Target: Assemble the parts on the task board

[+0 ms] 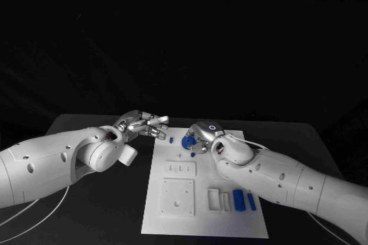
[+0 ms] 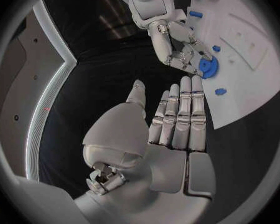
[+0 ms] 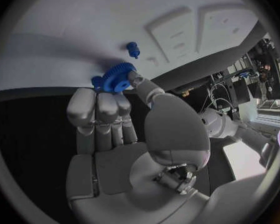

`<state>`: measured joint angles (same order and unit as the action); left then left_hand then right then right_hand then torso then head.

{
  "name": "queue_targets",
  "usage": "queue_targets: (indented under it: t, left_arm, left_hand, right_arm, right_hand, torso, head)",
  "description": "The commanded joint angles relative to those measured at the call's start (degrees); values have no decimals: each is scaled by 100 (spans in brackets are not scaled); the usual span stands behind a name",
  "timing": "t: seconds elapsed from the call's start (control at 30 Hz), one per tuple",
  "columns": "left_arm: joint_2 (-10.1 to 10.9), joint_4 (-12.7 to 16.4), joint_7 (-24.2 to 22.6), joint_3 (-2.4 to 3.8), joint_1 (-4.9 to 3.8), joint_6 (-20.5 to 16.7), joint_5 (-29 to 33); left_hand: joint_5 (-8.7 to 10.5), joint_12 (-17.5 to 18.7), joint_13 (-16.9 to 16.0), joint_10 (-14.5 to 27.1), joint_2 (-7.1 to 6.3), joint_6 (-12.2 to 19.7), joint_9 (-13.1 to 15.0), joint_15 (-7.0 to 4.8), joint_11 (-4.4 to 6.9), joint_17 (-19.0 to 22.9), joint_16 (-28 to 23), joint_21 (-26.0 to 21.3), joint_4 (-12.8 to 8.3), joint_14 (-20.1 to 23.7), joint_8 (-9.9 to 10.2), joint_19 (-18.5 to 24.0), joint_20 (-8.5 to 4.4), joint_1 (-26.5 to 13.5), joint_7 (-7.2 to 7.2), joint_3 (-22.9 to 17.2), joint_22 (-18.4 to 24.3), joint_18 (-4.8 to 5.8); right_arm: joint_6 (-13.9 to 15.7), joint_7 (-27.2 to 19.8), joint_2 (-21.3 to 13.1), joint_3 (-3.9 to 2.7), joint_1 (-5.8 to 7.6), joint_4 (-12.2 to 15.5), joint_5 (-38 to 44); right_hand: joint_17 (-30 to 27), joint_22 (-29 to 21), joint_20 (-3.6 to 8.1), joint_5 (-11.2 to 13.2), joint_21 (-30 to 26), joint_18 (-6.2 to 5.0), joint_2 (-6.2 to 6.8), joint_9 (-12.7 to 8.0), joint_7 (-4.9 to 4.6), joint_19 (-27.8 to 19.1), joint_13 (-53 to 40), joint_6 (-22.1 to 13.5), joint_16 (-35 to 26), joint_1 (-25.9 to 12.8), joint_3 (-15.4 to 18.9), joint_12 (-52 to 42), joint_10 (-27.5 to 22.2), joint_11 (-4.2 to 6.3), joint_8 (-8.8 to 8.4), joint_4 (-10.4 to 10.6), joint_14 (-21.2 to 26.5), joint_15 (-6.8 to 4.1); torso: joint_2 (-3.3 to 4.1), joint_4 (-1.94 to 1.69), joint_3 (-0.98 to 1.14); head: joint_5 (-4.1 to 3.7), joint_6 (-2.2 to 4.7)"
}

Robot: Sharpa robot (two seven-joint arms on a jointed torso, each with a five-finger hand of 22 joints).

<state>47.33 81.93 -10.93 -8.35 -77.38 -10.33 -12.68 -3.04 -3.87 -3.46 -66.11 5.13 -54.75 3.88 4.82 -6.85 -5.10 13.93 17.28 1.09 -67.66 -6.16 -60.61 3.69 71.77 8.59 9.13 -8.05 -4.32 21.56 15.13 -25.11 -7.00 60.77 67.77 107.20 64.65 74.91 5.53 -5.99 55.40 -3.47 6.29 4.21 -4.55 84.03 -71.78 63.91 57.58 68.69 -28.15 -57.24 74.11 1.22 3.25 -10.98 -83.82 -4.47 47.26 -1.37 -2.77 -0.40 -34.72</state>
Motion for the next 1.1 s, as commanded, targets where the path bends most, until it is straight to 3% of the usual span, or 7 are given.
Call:
queue_targets:
  t: [0.03, 0.23, 0.93, 1.07, 1.1]
  left_arm:
    - [-17, 7, -27, 5, -5, 86, -14]
    - [-24, 1, -26, 5, -5, 88, -14]
    - [-20, -8, -19, 5, -5, 97, -15]
    - [-21, -7, -18, 5, -5, 97, -15]
    - [-22, -7, -18, 5, -5, 98, -15]
  left_hand:
    - [26, 9, -5, 34, 5, 12, 9, 20, -7, 2, -16, -16, -32, -9, 16, -21, 9, 52, 25, -1, -1, 71]
    - [26, 9, -5, 34, 5, 12, 9, 20, -7, 2, -16, -16, -32, -9, 16, -21, 9, 52, 25, -1, -1, 71]
    - [26, 9, -5, 34, 5, 12, 9, 20, -7, 2, -16, -16, -32, -9, 16, -21, 9, 52, 25, -1, -1, 71]
    - [26, 9, -5, 34, 5, 12, 9, 20, -7, 2, -16, -16, -32, -9, 16, -21, 9, 52, 25, -1, -1, 71]
    - [26, 9, -5, 34, 5, 12, 9, 20, -7, 2, -16, -16, -32, -9, 16, -21, 9, 52, 25, -1, -1, 71]
  right_arm:
    - [-136, -8, 36, 15, -19, -95, 61]
    - [-76, 18, 124, 25, -21, -290, 55]
    - [55, 125, 111, 30, -33, -343, 94]
    - [25, 82, 113, 30, -35, -351, -26]
    - [-9, 68, 114, 30, -35, -357, -79]
  right_hand:
    - [-17, 732, 24, 76, -48, 42, 36, 107, -3, 102, 42, 172, -47, -37, 5, 67, -68, -17, 30, 24, 13, -5]
    - [-27, 724, 10, 243, -113, 22, 104, 10, -29, 107, 123, 79, -83, -76, -68, 155, -110, -30, 37, 122, 10, 1]
    - [-20, 728, 19, 199, -107, 25, 112, 29, -10, 117, 124, 152, -88, -61, -90, 130, -101, -16, 34, 97, 9, -8]
    - [-23, 721, 22, 316, -136, 22, 231, -27, -68, 113, 152, -113, -101, -212, 19, 170, -117, -52, 26, 192, 14, -1]
    - [-19, 718, 25, 323, -147, 20, 338, -49, -107, 112, 171, -293, -106, -464, 247, 200, -124, -86, 23, 372, 20, 6]
  torso:
    - [0, -3, 0]
    - [3, -9, -1]
    - [-1, 2, 5]
    - [-1, 7, 4]
    - [-1, 7, 4]
  head:
    - [-7, -2]
    - [-10, 9]
    - [-1, -16]
    - [0, -10]
    - [-1, -12]
